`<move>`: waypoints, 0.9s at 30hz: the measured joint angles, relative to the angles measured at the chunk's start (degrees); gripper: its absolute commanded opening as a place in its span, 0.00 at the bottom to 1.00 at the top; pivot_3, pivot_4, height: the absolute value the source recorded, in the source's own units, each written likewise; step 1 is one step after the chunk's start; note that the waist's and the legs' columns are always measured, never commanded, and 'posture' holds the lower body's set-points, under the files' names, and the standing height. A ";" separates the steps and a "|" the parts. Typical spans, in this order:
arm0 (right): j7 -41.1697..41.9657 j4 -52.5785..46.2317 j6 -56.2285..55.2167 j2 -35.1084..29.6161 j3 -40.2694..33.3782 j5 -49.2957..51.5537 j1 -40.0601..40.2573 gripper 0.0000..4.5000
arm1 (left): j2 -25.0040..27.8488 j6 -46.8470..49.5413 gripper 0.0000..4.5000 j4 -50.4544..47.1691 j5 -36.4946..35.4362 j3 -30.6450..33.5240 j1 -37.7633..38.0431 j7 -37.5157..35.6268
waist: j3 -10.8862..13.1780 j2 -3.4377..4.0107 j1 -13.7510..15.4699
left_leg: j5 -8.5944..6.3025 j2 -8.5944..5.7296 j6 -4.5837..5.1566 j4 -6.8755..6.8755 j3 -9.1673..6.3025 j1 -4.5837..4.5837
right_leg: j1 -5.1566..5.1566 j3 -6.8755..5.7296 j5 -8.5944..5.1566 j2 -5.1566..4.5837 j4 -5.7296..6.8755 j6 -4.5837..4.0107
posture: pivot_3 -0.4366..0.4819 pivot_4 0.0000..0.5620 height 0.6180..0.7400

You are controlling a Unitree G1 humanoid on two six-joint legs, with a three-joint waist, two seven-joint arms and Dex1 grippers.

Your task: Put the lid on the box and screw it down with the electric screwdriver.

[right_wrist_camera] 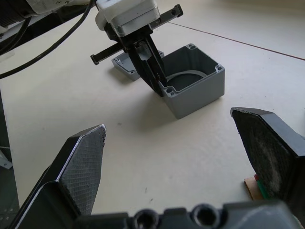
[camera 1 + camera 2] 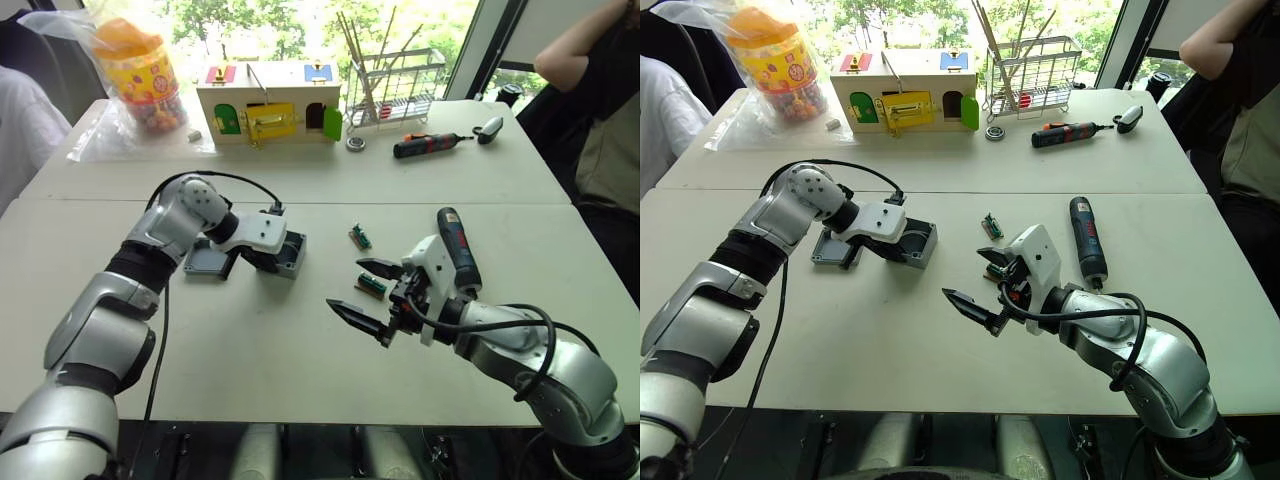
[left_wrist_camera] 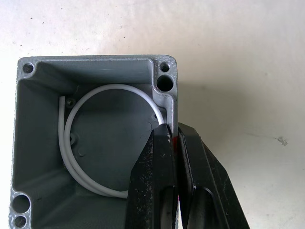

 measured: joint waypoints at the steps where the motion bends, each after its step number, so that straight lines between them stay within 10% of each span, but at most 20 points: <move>1: 0.15 0.00 0.12 -0.10 -0.46 0.21 0.07 1.00 | -0.30 -0.48 0.01 -0.03 -0.29 0.34 0.00 -0.41 | 0.00 0.00 0.06 | 0.00 0.00 0.00 0.00 0.00 0.00 | 0.01 0.00 0.00 -0.01 0.00 0.00 | 0.48 0.27 0.97; 11: 4.67 -1.61 2.22 -5.84 -8.03 6.67 6.17 1.00 | 10.53 -2.56 0.01 -16.48 -22.11 -16.06 -3.73 -4.25 | -0.04 0.07 -0.31 | 0.00 0.12 0.01 0.02 -0.06 0.10 | 0.06 0.00 0.00 0.01 0.19 0.00 | 0.48 0.27 0.97; 25: 3.26 -3.15 0.98 -5.49 -7.86 5.57 9.17 1.00 | 7.33 -20.71 0.01 -3.56 -19.69 -27.00 -6.27 -4.28 | -0.02 0.04 -0.07 | -0.25 0.02 0.47 0.64 -0.06 0.00 | 0.17 -0.04 0.00 0.11 0.28 0.00 | 0.48 0.27 0.97; 27: 3.26 -3.09 0.44 -5.22 -7.62 4.99 9.04 1.00 | 7.01 -22.72 0.14 -2.08 -18.62 -27.10 -6.27 -4.24 | -0.03 0.04 -0.07 | -0.26 0.02 0.48 0.67 -0.05 0.00 | 0.19 -0.04 0.00 0.11 0.28 0.00 | 0.48 0.27 0.97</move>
